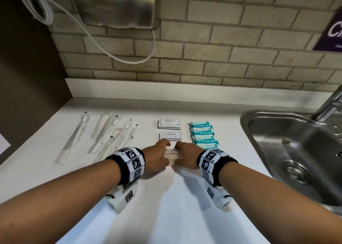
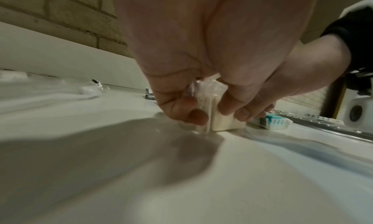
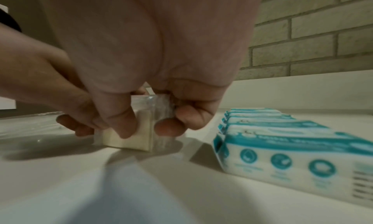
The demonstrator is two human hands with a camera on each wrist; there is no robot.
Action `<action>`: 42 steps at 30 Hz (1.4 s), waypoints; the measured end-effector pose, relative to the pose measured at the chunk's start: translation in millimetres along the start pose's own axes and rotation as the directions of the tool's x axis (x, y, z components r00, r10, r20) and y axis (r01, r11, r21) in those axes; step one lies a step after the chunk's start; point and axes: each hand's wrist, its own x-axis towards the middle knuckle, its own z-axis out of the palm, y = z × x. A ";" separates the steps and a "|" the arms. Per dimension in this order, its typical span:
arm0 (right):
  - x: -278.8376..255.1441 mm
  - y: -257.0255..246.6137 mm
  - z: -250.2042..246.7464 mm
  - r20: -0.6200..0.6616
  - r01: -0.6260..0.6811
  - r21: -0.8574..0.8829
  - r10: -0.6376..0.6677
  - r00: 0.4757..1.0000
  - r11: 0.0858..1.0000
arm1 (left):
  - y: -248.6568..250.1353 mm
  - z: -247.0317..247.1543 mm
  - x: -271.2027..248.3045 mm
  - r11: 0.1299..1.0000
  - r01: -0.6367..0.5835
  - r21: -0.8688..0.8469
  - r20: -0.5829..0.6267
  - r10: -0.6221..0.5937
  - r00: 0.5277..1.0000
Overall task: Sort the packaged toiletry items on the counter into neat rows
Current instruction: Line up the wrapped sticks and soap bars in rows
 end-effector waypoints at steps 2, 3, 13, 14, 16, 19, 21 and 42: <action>-0.2 3.9 -4.0 -0.023 -0.014 0.060 0.016 1.000 0.998 | -3.4 -3.2 2.0 0.999 0.006 -0.038 -0.040 -0.008 0.999; 1.0 5.5 -5.4 -0.035 -0.027 0.088 0.031 0.999 0.996 | -5.3 -4.9 3.0 0.999 0.019 -0.051 -0.061 -0.022 0.998; 6.0 7.2 -21.8 -0.040 -0.110 0.376 0.135 0.990 0.920 | -5.0 -20.4 6.1 0.964 0.019 -0.265 -0.127 -0.054 0.990; 7.3 7.4 -22.1 -0.043 -0.117 0.398 0.145 0.988 0.910 | -5.6 -20.9 6.9 0.960 0.020 -0.280 -0.148 -0.064 0.987; 11.0 7.3 -21.9 -0.051 -0.133 0.465 0.177 0.983 0.875 | -6.7 -22.1 9.6 0.954 0.027 -0.298 -0.180 -0.084 0.980; 15.5 6.2 -19.9 -0.035 -0.161 0.496 0.205 0.978 0.853 | -6.9 -21.8 13.9 0.957 0.048 -0.286 -0.191 -0.106 0.976; 17.0 5.4 -18.6 -0.021 -0.173 0.485 0.209 0.978 0.857 | -5.9 -20.4 16.9 0.960 0.055 -0.274 -0.184 -0.108 0.977; 16.3 -2.8 -26.3 0.146 -0.161 0.156 0.138 0.980 0.975 | -12.9 -24.9 30.1 0.993 0.047 -0.104 -0.004 -0.048 0.999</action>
